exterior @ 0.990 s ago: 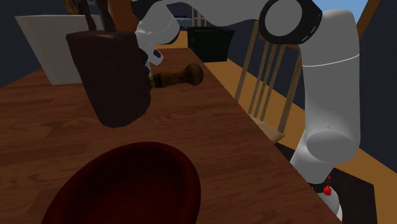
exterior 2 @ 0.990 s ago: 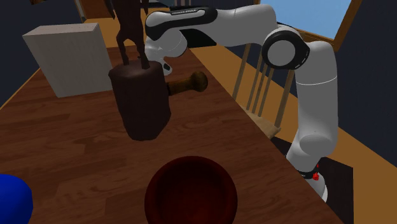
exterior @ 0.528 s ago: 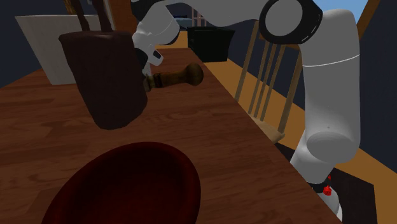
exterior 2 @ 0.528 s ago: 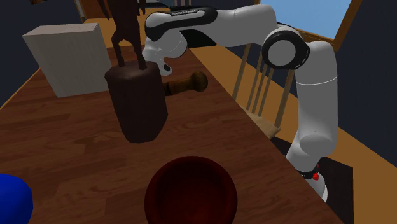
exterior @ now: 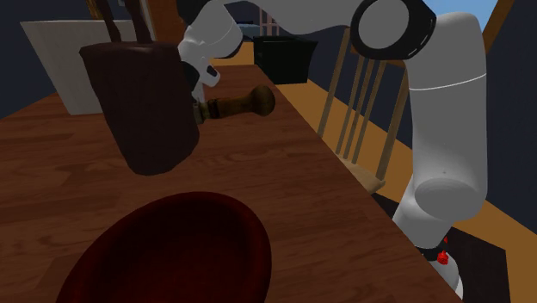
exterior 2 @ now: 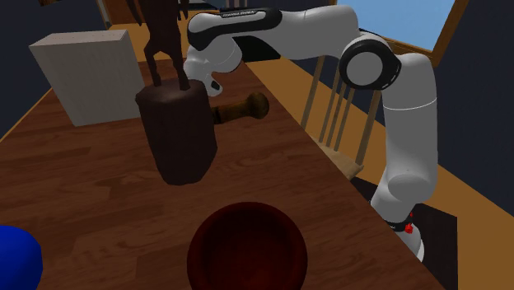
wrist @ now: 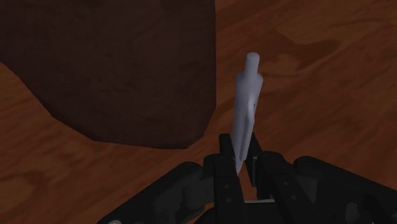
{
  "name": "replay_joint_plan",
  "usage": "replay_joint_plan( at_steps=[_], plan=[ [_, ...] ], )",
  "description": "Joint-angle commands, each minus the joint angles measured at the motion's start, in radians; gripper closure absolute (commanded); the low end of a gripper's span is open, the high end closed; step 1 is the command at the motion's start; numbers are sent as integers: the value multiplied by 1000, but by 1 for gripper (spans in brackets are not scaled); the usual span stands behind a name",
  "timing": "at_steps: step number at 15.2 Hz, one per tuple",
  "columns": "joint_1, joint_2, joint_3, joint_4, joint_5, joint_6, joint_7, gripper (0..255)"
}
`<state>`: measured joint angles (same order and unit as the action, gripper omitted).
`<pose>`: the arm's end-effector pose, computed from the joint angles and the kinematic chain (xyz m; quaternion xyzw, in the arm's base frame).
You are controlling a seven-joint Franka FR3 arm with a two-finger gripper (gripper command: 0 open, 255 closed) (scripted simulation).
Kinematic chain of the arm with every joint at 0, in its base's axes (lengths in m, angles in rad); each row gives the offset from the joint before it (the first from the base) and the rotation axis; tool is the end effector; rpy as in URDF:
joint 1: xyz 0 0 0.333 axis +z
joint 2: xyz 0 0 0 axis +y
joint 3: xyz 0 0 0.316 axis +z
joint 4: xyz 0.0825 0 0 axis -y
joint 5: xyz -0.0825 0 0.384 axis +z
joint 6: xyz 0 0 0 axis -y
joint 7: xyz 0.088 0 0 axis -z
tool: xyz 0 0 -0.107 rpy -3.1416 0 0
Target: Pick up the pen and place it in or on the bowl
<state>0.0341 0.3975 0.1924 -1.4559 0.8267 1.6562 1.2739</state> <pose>0.6356 0.2001 0.4825 -0.7380 0.5134 0.3560 0.2550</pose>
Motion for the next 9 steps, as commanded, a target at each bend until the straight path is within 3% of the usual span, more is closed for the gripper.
replay_joint_plan(
  at_steps=[1, 9],
  plan=[
    [0, -3, 1, 17, -1, -13, 15, 255],
    [-4, -6, 3, 108, -4, -78, 84, 255]
  ],
)
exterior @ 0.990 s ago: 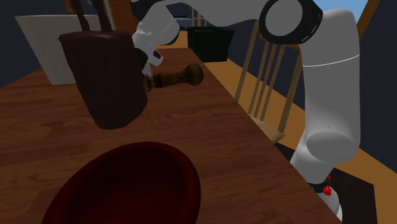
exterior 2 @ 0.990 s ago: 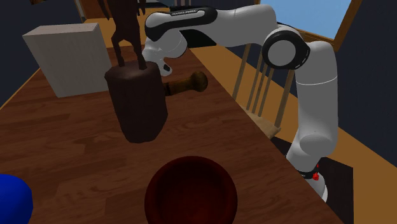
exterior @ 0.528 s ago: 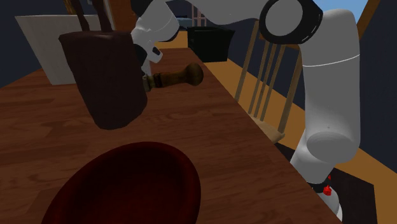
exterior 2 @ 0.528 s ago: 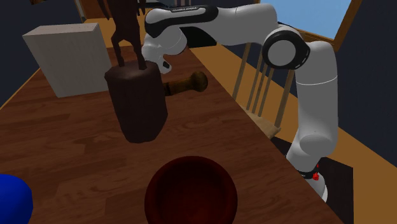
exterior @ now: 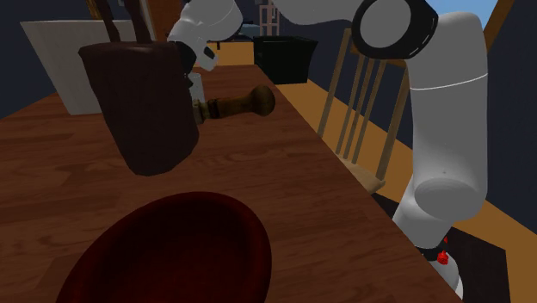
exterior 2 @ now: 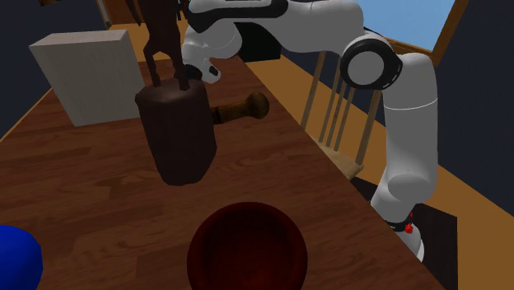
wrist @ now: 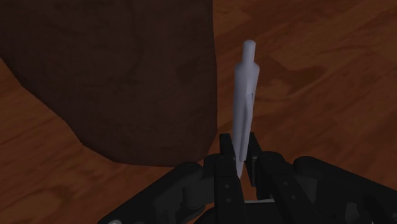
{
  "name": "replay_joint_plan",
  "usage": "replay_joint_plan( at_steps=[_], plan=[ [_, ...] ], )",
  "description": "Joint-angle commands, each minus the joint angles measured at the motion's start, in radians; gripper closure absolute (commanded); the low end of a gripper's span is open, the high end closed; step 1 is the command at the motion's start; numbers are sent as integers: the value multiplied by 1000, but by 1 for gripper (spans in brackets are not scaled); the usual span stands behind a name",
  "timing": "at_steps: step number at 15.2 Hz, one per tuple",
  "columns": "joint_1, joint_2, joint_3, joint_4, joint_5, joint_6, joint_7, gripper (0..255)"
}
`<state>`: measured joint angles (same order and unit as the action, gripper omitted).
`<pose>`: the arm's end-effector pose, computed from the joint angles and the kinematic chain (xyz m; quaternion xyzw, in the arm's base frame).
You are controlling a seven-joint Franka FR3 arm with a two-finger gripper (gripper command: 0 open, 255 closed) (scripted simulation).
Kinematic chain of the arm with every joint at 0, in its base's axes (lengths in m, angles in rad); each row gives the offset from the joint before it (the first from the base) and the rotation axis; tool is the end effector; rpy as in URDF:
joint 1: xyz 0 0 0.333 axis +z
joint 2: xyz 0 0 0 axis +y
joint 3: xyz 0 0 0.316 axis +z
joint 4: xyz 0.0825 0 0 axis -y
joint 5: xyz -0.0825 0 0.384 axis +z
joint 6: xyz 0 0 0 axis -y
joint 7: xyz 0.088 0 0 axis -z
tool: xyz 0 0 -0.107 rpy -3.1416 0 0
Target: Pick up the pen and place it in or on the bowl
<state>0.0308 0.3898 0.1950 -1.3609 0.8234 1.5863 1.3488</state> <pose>0.6350 0.2010 0.5293 -0.7381 0.5132 0.3560 0.2552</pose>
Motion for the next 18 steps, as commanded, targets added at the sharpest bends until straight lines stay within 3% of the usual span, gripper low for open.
replay_joint_plan(
  at_steps=[1, 18],
  plan=[
    [-1, 2, 1, 26, -1, -17, 18, 255],
    [-2, 68, 12, 327, -3, -176, 194, 255]
  ],
)
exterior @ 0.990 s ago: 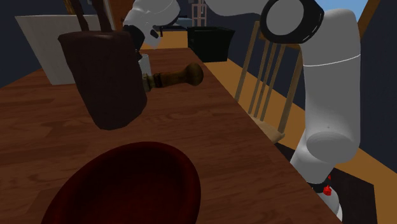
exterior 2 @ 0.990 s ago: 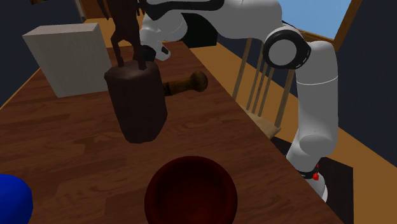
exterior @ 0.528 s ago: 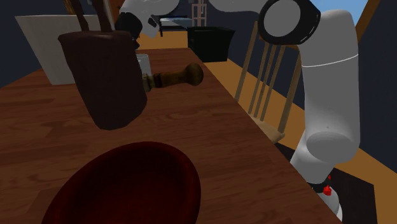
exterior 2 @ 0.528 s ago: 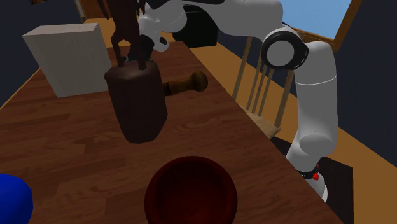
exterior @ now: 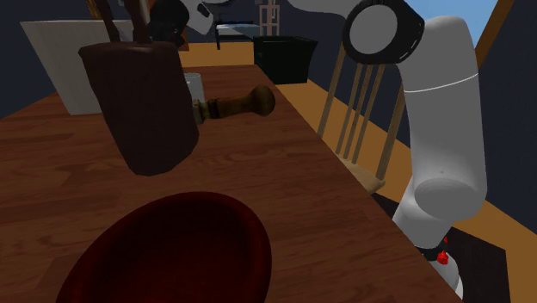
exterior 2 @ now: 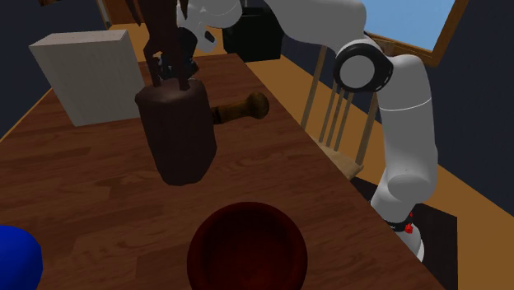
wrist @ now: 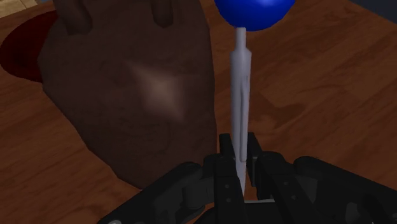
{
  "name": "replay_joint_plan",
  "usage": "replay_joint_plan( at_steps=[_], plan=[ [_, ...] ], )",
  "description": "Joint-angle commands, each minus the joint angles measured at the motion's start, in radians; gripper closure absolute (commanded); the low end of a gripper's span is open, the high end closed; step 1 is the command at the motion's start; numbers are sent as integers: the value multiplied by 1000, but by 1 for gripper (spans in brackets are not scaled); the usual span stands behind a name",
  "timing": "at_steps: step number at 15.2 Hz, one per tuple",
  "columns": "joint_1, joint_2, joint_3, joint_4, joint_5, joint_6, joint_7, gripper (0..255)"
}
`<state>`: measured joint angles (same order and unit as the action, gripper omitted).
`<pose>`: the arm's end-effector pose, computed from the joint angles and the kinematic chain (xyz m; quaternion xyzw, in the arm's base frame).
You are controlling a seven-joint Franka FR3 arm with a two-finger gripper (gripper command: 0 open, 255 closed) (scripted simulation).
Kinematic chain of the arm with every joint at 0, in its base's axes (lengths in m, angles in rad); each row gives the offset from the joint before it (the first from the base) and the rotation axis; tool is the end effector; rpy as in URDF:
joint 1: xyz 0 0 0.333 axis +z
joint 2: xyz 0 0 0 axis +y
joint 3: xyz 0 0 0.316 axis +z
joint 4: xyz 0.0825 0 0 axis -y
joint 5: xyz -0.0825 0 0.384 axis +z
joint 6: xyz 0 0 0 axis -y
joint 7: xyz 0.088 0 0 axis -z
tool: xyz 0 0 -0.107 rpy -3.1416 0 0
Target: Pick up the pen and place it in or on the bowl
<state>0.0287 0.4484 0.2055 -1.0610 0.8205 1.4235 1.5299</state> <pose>0.6352 0.2011 0.6235 -0.7379 0.5135 0.3560 0.2551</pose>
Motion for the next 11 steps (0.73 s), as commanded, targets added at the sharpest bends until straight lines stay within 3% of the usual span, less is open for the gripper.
replay_joint_plan(
  at_steps=[1, 4, 7, 11],
  plan=[
    [1, 17, 2, 52, 0, -24, 26, 255],
    [2, 39, 5, 111, 0, -49, 55, 255],
    [11, -128, 10, -138, 21, 31, 10, 255],
    [29, -297, 25, -372, 51, 109, -15, 255]
  ],
)
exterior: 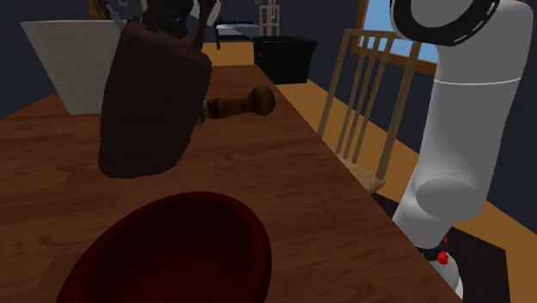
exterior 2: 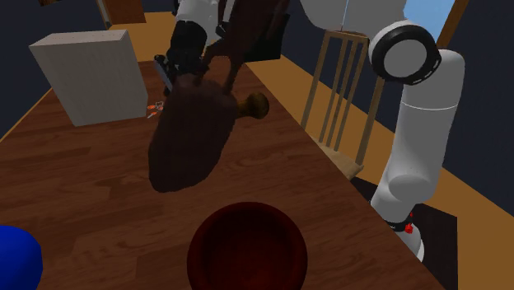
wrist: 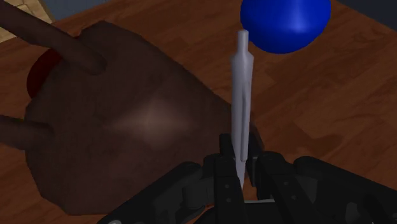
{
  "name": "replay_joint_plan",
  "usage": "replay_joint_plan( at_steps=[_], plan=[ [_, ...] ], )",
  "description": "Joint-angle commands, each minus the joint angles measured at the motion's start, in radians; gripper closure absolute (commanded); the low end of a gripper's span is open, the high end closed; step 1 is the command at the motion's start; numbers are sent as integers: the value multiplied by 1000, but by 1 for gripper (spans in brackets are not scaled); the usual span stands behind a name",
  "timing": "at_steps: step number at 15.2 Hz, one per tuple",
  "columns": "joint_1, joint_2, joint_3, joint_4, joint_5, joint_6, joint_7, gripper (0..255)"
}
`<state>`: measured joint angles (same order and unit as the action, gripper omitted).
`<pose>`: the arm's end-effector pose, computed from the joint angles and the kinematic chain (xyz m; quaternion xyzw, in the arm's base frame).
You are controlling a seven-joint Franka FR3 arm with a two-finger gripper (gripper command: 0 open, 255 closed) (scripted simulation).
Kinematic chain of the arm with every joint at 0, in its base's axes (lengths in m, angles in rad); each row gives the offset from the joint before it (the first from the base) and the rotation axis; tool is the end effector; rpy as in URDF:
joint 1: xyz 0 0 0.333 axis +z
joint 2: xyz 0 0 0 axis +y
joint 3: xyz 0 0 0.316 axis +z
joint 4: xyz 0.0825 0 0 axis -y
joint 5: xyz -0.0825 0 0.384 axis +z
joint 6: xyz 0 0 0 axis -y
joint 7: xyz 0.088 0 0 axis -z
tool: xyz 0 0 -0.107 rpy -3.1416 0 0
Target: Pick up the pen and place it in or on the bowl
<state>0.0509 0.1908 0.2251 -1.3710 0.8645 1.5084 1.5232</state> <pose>0.5629 0.2320 0.6476 -0.7381 0.5129 0.3558 0.2559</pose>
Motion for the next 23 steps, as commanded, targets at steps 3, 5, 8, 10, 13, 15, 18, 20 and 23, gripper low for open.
replay_joint_plan(
  at_steps=[3, 5, 8, 10, 13, 15, 18, 20, 23],
  plan=[
    [24, -147, 21, -200, 31, 73, -12, 255],
    [36, -214, 34, -281, 49, 102, -11, 255],
    [57, -307, 54, -389, 77, 142, -2, 255],
    [71, -366, 70, -453, 97, 168, 7, 255],
    [96, -448, 95, -538, 128, 205, 26, 255],
    [122, -500, 107, -589, 148, 231, 43, 255],
    [150, -573, 138, -656, 181, 268, 72, 255],
    [169, -618, 162, -694, 203, 292, 94, 255],
    [198, -681, 200, -743, 238, 329, 130, 255]
  ],
)
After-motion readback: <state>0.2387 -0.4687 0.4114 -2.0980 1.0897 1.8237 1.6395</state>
